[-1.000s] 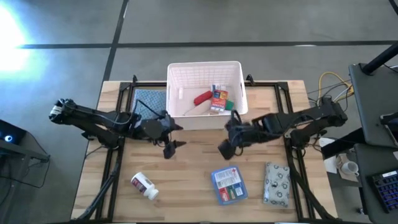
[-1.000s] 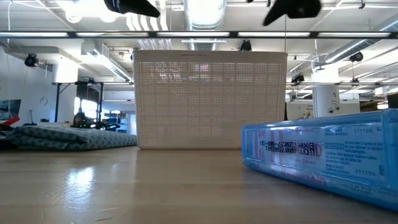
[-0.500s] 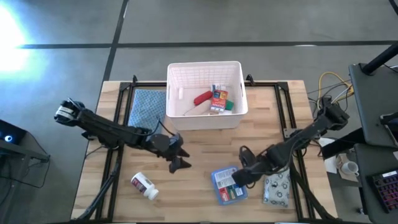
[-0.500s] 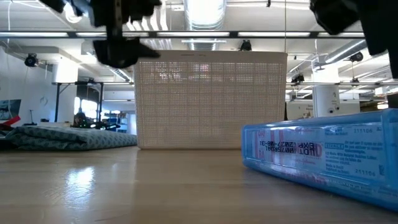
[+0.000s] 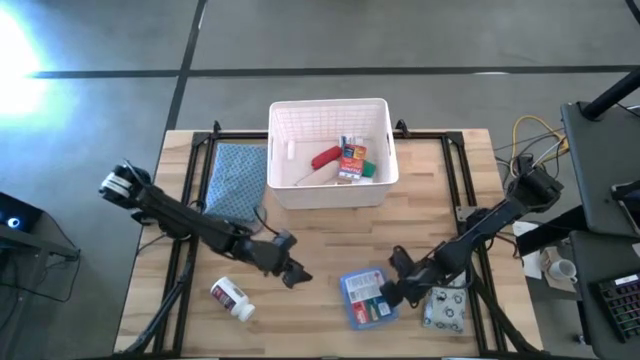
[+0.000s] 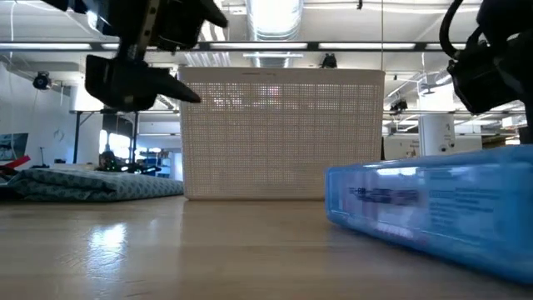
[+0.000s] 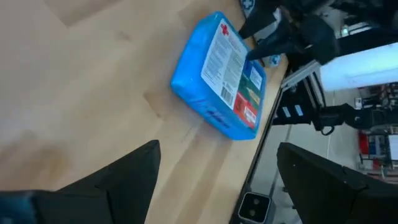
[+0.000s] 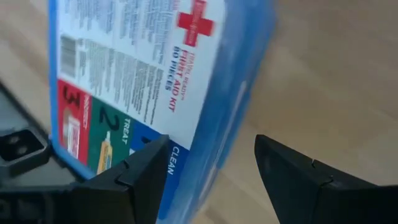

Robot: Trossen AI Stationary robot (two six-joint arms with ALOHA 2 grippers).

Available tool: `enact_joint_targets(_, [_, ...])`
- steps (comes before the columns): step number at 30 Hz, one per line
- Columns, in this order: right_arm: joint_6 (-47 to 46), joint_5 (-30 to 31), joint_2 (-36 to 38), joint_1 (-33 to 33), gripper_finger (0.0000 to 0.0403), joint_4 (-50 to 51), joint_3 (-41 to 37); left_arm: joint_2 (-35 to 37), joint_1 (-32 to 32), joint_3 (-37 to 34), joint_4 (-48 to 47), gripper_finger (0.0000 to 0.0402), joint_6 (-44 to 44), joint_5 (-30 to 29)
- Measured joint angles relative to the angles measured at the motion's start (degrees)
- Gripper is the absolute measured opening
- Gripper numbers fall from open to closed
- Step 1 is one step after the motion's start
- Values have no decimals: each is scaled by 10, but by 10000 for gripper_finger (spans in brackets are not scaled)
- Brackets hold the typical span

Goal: Pick & place medical supplies in basket/bin
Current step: Put the blue first aid kit into the white bin

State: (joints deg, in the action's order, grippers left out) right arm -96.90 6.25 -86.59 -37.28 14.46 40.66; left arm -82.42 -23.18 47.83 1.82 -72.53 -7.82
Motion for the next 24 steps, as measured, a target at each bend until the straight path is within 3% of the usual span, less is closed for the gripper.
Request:
enact_joint_targets(6, [44,3,-1,5,226,-139,-37,-139,-9,99,-3,301,-29,28])
enact_joint_targets(15, [69,29,-19,13,226,-154,-44,-325,-8,247,-8,301,-31,117])
enact_joint_targets(24, [42,31,-23,0,226,-177,-64,-359,-4,265,-4,301,-48,122])
